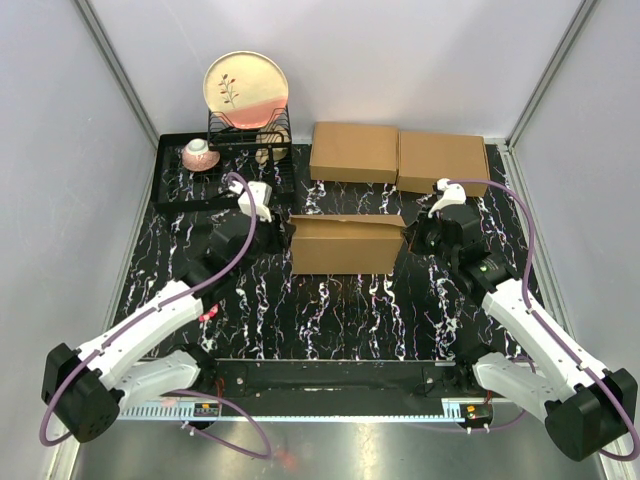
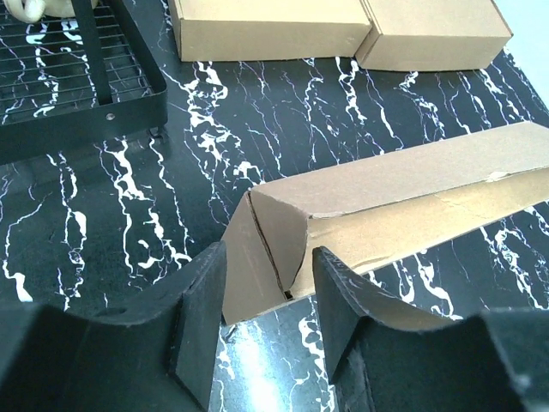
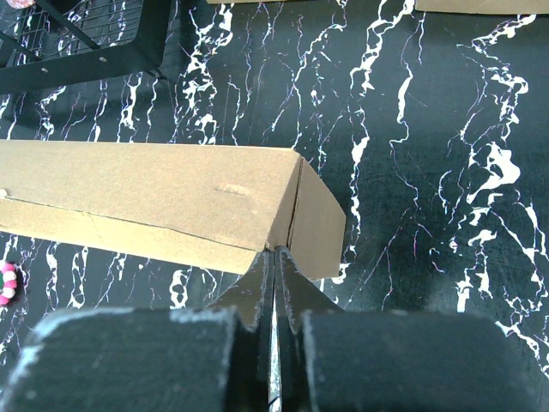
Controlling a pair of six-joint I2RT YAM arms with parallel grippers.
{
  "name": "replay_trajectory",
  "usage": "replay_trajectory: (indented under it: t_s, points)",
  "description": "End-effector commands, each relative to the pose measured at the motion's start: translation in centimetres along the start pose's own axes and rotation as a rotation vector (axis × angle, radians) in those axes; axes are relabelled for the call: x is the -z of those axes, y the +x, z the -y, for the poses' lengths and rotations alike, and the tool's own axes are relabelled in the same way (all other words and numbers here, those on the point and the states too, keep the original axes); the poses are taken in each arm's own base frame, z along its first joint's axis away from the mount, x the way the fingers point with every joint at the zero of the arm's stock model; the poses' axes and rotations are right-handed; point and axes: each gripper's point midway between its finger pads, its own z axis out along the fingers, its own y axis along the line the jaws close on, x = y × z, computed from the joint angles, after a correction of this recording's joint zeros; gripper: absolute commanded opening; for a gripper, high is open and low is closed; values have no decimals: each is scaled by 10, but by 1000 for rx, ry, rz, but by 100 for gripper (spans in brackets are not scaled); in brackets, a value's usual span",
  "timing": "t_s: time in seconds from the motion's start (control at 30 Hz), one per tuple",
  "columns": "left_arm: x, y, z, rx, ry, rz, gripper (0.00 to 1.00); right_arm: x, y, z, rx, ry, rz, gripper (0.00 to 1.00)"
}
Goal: Fold the paper box
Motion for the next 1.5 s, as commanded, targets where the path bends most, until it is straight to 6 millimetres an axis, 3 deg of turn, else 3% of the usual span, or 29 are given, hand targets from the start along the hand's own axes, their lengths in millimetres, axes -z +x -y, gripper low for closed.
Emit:
replay_trajectory:
  t_s: [0.0,0.43,0.73,0.83,1.03,1.47]
  points:
    - [-4,-23,13,14,50,67,47,2,15,10,-1,51,-69,0]
    - [-13,-28,13,8,40,61,36,1,18,10,-1,44,-76,0]
    - [-15,-24,12,11,47,63,7,1,19,10,1,42,-79,0]
    - [-17,-13,11,16,52,45,0,1,19,10,-3,40,-78,0]
    - [-19,13,7,40,60,6,0,1,22,11,-2,44,-83,0]
    - [-24,34,12,93,75,-42,0,0,26,11,-4,38,-96,0]
